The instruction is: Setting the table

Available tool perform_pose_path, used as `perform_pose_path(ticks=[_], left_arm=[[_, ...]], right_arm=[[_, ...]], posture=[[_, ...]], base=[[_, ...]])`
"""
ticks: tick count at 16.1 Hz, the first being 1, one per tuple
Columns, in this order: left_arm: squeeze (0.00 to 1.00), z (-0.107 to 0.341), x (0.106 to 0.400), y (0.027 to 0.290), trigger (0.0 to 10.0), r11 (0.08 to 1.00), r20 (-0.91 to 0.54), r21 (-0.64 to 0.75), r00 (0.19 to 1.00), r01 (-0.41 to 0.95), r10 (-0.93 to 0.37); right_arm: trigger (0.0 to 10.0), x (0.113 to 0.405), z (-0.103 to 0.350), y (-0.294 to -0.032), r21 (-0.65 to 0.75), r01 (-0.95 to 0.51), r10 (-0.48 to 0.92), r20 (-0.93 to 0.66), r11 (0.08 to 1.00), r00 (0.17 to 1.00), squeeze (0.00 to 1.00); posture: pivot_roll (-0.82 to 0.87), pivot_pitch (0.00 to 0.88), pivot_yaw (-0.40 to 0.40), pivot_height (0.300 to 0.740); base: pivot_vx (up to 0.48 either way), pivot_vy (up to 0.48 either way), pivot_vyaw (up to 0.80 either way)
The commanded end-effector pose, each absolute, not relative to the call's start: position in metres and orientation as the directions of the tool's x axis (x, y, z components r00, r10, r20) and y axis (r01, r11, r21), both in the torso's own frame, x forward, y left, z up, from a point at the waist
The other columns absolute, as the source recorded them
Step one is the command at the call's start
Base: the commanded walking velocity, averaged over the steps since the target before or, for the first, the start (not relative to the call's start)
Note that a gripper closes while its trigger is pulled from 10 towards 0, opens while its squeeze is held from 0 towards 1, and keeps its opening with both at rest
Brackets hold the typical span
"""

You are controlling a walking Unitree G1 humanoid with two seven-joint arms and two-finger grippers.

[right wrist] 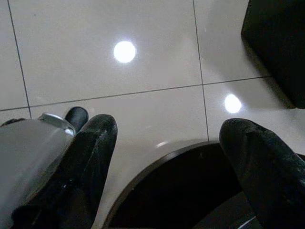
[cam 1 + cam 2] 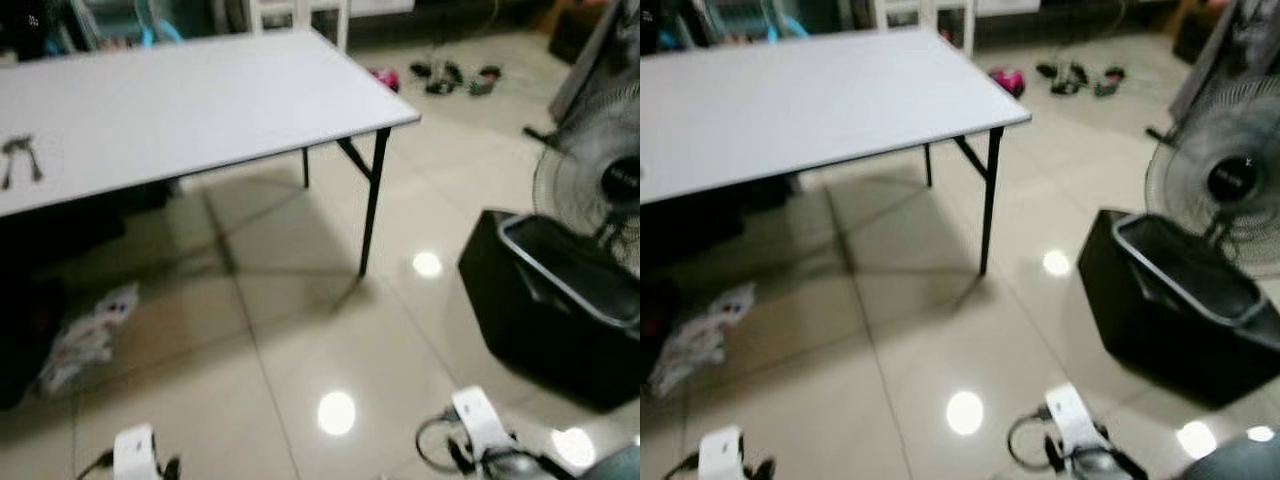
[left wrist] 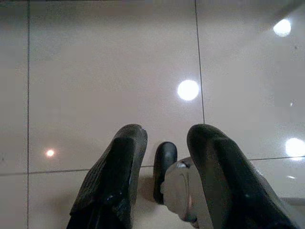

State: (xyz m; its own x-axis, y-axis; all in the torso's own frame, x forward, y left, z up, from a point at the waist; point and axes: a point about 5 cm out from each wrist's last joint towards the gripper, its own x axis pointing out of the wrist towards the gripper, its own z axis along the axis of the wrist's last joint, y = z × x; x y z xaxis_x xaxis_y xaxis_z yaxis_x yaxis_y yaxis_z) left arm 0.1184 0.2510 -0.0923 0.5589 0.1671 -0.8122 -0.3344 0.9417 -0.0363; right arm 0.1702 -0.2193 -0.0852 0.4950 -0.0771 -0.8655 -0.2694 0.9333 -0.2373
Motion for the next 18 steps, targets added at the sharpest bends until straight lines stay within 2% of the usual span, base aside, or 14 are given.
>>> perform_pose_path(ticks=[1, 12, 14, 18], left_arm=[[0.0, -0.091, 0.119, 0.253, 10.0, 0.947, -0.808, -0.019, 0.562, -0.322, 0.175], [0.0, -0.09, 0.123, 0.257, 10.0, 0.954, -0.81, 0.012, 0.556, -0.301, 0.186], [0.0, -0.092, 0.118, 0.258, 10.0, 0.957, -0.828, 0.06, 0.522, -0.285, 0.207], [0.0, -0.095, 0.11, 0.256, 10.0, 0.978, -0.854, 0.176, 0.477, -0.113, 0.208]], right_arm=[[10.0, 0.17, -0.086, -0.217, -0.228, -0.274, -0.067, -0.868, 0.934, 0.493, 0.0], [10.0, 0.165, -0.089, -0.213, -0.203, -0.26, -0.056, -0.875, 0.944, 0.48, 0.0], [10.0, 0.164, -0.089, -0.213, -0.204, -0.266, -0.056, -0.878, 0.942, 0.476, 0.0], [10.0, 0.162, -0.09, -0.214, -0.217, -0.266, -0.073, -0.883, 0.939, 0.463, 0.0]], posture=[[-0.1, 0.049, 0.0, 0.74], [-0.1, 0.049, 0.006, 0.74], [-0.1, 0.044, 0.008, 0.74], [-0.09, 0.034, 0.005, 0.74]], base=[[0.48, 0.0, 0.0], [0.48, 0.0, 0.0], [0.161, 0.0, 0.0], [0.0, 0.0, 0.0]])
